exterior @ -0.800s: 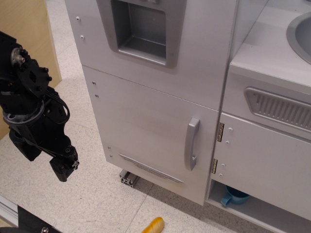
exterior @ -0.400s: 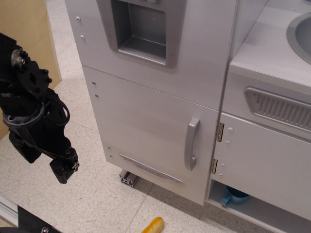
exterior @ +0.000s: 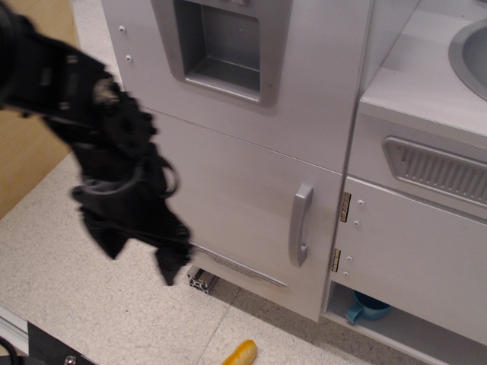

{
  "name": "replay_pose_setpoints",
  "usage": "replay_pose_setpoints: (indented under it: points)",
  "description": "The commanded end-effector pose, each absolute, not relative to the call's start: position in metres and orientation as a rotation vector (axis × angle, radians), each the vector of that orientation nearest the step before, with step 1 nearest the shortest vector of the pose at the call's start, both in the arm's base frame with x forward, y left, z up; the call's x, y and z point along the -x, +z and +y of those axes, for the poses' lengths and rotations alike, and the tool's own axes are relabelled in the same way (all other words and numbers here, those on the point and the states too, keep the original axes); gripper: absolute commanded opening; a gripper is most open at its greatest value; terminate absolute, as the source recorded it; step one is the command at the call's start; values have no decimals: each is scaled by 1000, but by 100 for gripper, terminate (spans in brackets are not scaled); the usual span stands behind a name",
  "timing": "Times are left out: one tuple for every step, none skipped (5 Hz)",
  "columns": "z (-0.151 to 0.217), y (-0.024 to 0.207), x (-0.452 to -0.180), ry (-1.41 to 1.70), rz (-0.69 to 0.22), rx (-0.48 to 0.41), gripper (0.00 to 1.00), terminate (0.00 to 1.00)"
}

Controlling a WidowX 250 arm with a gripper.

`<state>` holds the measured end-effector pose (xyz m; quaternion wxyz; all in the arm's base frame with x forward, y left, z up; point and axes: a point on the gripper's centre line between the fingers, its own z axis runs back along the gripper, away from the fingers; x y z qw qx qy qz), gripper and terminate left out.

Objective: Open low fridge

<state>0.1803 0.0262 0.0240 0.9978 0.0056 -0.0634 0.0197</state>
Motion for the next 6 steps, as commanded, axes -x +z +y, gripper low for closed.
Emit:
replay_pose_setpoints:
  points:
    - [-24, 10, -222, 1, -198, 12, 100, 0]
    - [-34, -7, -244, 13, -213, 23, 100, 0]
    - [-40, -24, -278, 58, -242, 25, 100, 0]
    - [-44, -28, -293, 62, -291, 22, 100, 0]
    - [-40, -30, -312, 85, -345, 26, 100, 0]
    - [-38, -34, -320, 98, -347, 25, 100, 0]
